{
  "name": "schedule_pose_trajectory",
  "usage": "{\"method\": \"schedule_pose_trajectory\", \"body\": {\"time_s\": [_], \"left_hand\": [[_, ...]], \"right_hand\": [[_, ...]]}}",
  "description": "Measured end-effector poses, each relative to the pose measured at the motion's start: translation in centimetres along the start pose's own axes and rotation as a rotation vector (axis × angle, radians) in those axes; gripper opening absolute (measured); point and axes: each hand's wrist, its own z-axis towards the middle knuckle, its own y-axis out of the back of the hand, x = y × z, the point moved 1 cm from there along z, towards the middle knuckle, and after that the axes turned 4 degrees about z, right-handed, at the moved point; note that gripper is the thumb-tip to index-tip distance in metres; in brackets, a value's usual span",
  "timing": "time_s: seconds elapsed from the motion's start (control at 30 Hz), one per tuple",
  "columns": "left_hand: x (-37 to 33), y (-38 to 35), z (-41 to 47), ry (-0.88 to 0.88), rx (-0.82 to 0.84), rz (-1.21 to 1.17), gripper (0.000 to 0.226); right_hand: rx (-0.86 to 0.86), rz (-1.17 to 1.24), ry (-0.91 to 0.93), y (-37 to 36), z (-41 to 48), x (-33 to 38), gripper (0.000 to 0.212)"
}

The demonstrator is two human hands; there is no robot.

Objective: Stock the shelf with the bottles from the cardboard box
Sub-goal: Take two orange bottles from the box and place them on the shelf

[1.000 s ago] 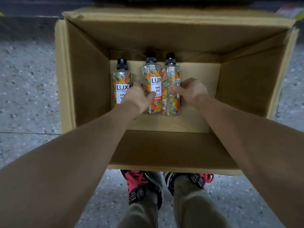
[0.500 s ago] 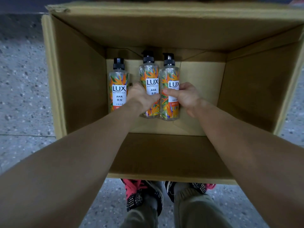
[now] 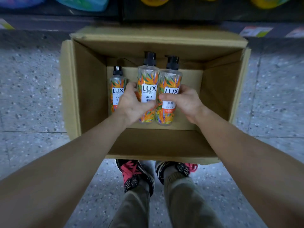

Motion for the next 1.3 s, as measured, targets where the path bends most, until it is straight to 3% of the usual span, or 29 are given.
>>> {"method": "schedule_pose_trajectory", "body": {"time_s": [0.2,0.37,0.6,0.8,0.93,1.07,1.3], "left_hand": [[-6.2,4.5,-9.0,-0.074,-0.114,-0.073,0.067],[-12.6,10.1,-18.3,-0.166,-0.218,-0.143,0.071],[-22.5,20.3,-33.6,-0.428,-0.342,-0.238,0.083],[-30.1,25.0,-47.4,-0.600,-0.492,-0.156,0.080],[-33.7,26.3,-57.1,-0.758,-0.551,-0.111,0.081],[-36.7,26.1,-67.5,-0.885,-0.540,-0.147,0.078],[-45.4,24.5,-83.5,-1.109,-0.488,-0.080,0.070]], "right_hand": [[-0.105,-0.170,0.201,1.0,-10.0,8.1,0.082],[-0.139,-0.175,0.347,1.1,-21.0,16.4,0.066],[-0.217,-0.127,0.588,1.4,-39.4,26.9,0.069],[-0.280,-0.154,0.772,3.2,-55.5,33.8,0.065],[-0.339,-0.150,0.897,5.4,-66.7,35.5,0.059],[-0.395,-0.075,0.993,7.9,-77.8,35.2,0.061],[-0.478,-0.005,1.087,15.6,-93.5,33.1,0.044]]}}
